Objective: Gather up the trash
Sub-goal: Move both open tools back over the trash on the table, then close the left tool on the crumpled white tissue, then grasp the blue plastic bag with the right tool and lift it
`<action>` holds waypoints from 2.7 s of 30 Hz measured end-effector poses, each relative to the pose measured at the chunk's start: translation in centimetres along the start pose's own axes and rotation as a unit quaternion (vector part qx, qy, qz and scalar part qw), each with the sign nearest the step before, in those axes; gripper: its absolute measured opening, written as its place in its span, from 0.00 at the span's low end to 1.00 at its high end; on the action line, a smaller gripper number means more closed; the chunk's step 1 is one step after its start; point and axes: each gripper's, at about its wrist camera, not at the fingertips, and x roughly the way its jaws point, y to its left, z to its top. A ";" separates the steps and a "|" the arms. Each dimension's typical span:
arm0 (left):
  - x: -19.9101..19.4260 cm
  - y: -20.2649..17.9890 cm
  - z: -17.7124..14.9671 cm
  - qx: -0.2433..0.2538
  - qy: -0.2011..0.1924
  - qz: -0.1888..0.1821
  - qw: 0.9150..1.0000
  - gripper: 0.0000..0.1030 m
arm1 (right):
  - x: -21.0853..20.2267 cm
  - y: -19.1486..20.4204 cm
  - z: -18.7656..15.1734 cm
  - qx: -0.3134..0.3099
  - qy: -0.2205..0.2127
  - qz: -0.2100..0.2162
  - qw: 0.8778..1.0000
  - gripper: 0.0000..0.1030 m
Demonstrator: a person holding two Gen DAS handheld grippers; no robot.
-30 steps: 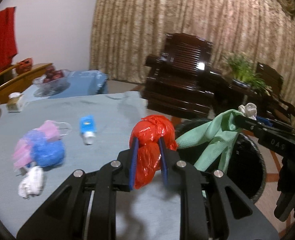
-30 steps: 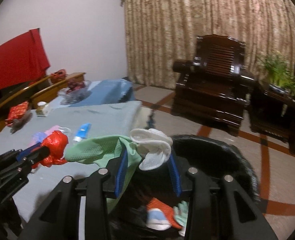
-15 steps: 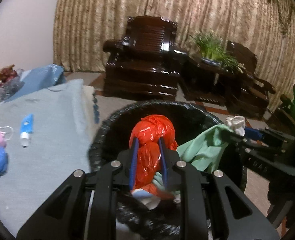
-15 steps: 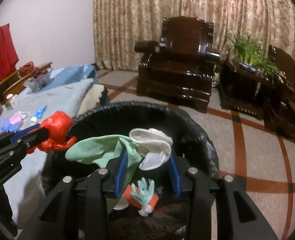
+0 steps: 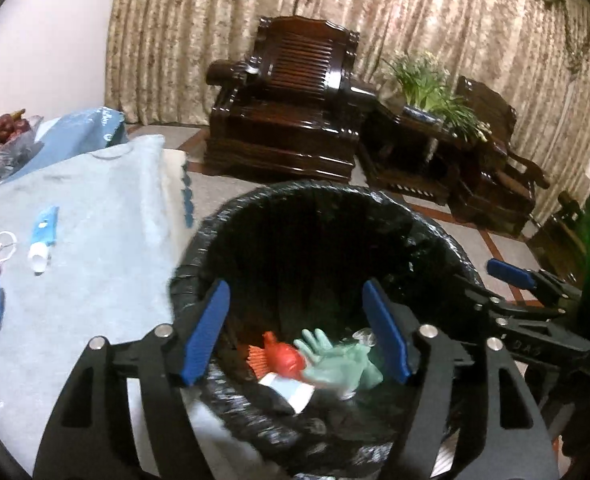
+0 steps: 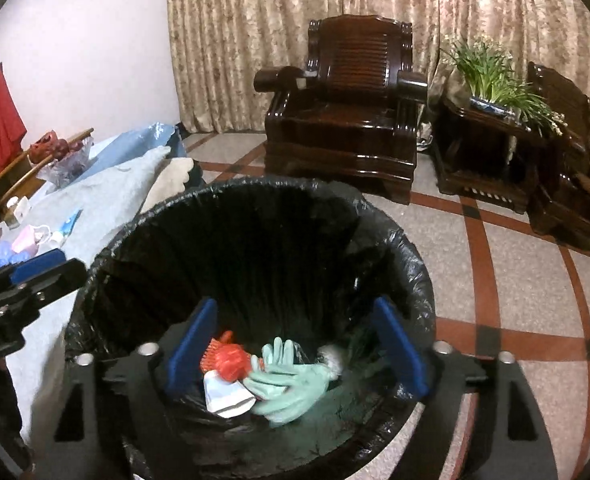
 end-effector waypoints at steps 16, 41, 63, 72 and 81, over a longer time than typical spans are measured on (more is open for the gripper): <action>-12.1 11.9 -1.4 -0.055 -0.079 0.163 0.982 0.87 | -1.3 11.1 2.7 -0.041 -0.049 0.112 0.992 0.94; -15.6 27.0 -9.2 -0.174 -0.023 0.290 0.941 0.81 | 4.3 30.4 -0.4 -0.136 -0.017 0.217 0.966 0.94; -12.9 28.6 -9.7 -0.202 0.003 0.248 0.947 0.20 | 6.0 32.5 -1.0 -0.152 0.006 0.218 0.964 0.94; -15.7 28.4 -9.1 -0.204 -0.025 0.250 0.946 0.18 | 6.2 35.6 -0.3 -0.158 -0.002 0.242 0.957 0.94; -17.6 29.2 -9.1 -0.205 -0.043 0.268 0.940 0.18 | 8.2 40.8 -0.7 -0.178 0.019 0.268 0.947 0.90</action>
